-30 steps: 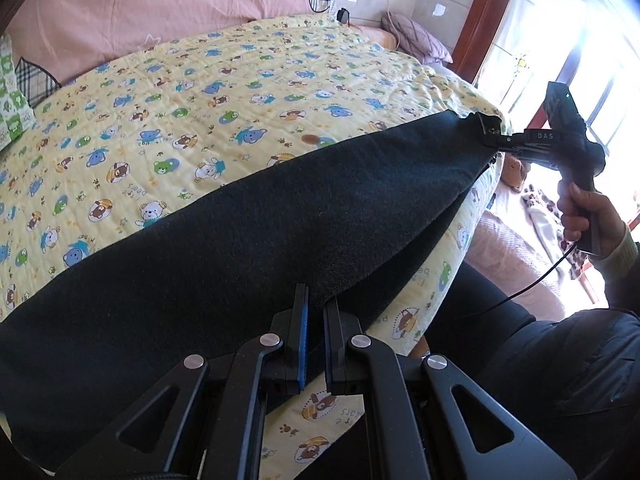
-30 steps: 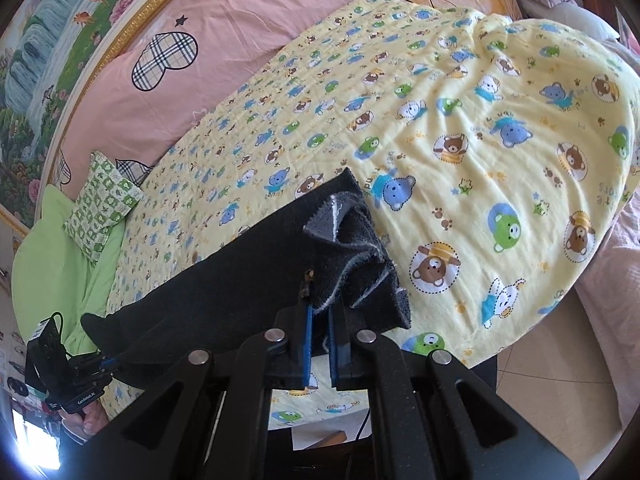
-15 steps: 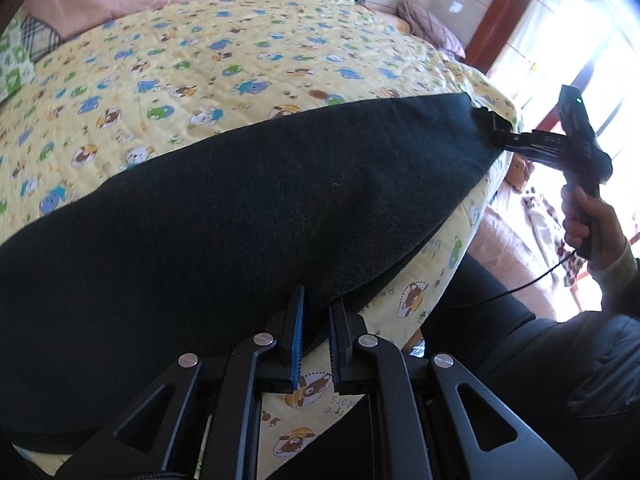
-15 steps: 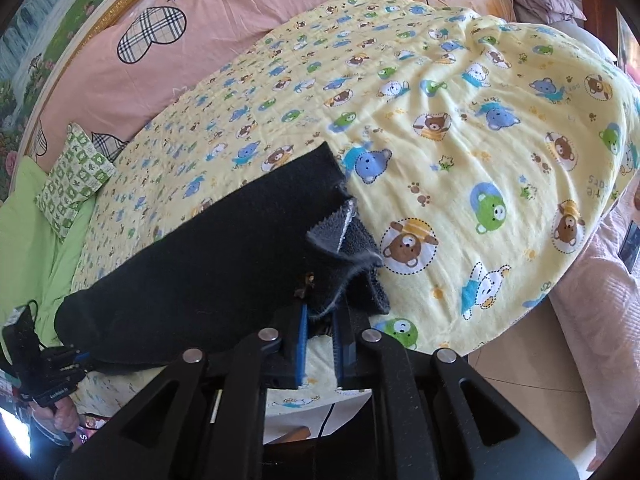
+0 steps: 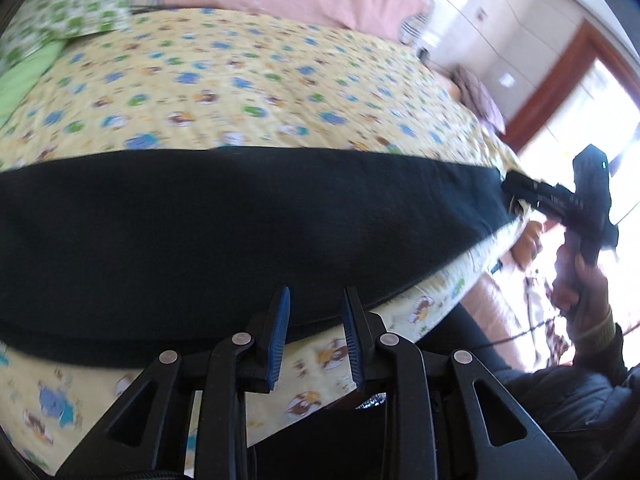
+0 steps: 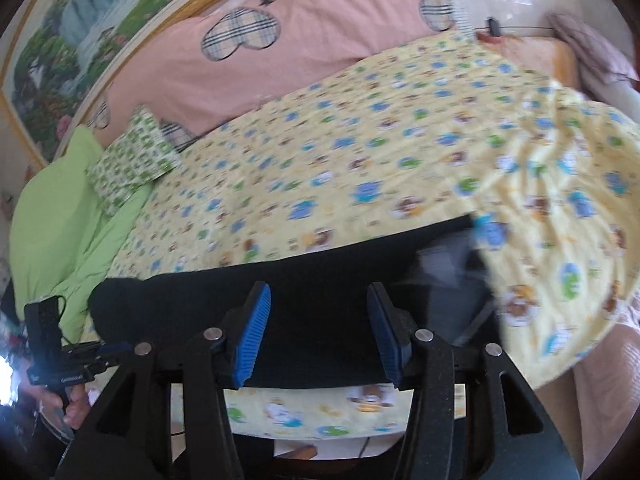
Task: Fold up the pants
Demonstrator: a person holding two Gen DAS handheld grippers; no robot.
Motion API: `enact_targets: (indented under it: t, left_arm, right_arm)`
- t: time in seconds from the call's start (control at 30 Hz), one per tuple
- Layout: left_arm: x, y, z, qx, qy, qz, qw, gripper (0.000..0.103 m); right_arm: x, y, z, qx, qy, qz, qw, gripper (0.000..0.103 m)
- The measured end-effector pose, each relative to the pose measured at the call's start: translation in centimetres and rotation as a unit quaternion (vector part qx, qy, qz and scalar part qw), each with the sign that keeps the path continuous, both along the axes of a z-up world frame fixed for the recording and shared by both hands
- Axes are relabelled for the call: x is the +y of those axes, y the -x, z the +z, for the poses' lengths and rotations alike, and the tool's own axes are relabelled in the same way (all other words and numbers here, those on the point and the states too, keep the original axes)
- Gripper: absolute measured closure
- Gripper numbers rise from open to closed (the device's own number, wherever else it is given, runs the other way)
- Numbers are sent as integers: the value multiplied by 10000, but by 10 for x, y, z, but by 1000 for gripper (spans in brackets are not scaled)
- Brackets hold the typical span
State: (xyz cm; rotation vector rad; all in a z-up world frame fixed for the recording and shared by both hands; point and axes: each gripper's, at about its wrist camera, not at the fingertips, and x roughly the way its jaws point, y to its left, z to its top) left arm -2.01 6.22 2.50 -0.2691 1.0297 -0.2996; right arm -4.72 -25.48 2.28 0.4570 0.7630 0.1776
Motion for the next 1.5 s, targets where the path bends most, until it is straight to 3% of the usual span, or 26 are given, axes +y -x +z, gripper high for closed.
enact_targets:
  t: [0.1,0.2,0.23,0.5,0.7,1.0,1.27,1.37,1.4,1.43,1.47,1.5]
  left_arm:
    - [18,8,1,-10,84,350,9994,74]
    - [38,20,2,-20,115,794,9968,53]
    - [44,24,2,-18,150,928,9956,51]
    - [109,51,-4,50,438,2127,9761,51]
    - [148,57,-8,85,523,2718,9609,51]
    - [185,52,-16,190,516,3307,9421,51]
    - [202,33,-30,353,565,3624,9296,51]
    - [206,30,-33,344,591,3731,9253,59]
    - [207,29,-34,335,557,3764,9242,76]
    - [208,28,-34,336,528,3785,9235,90]
    - [209,29,-33,286,582,3780,9235,90]
    - [208,31,-31,214,603,3790,9232,94]
  right_arm:
    - [27,-10,-2,-20,-61,436,9990,51]
    - [59,-17,-3,-48,-120,980,9951,51]
    - [70,-19,-4,-54,-99,1168,9931,51]
    - [149,-23,-6,-165,313,2414,9698,51]
    - [198,-18,-7,-331,828,3129,9456,51]
    - [237,-8,-15,-602,1748,3768,9077,51]
    - [262,0,-30,-822,2756,4267,8574,51]
    - [272,1,-40,-884,3164,4289,8415,56]
    - [274,-1,-42,-877,3211,4279,8403,63]
    - [274,-4,-43,-829,3168,4296,8415,79]
    - [274,-7,-43,-796,3088,4310,8441,88]
    - [272,-9,-41,-798,2968,4303,8487,89]
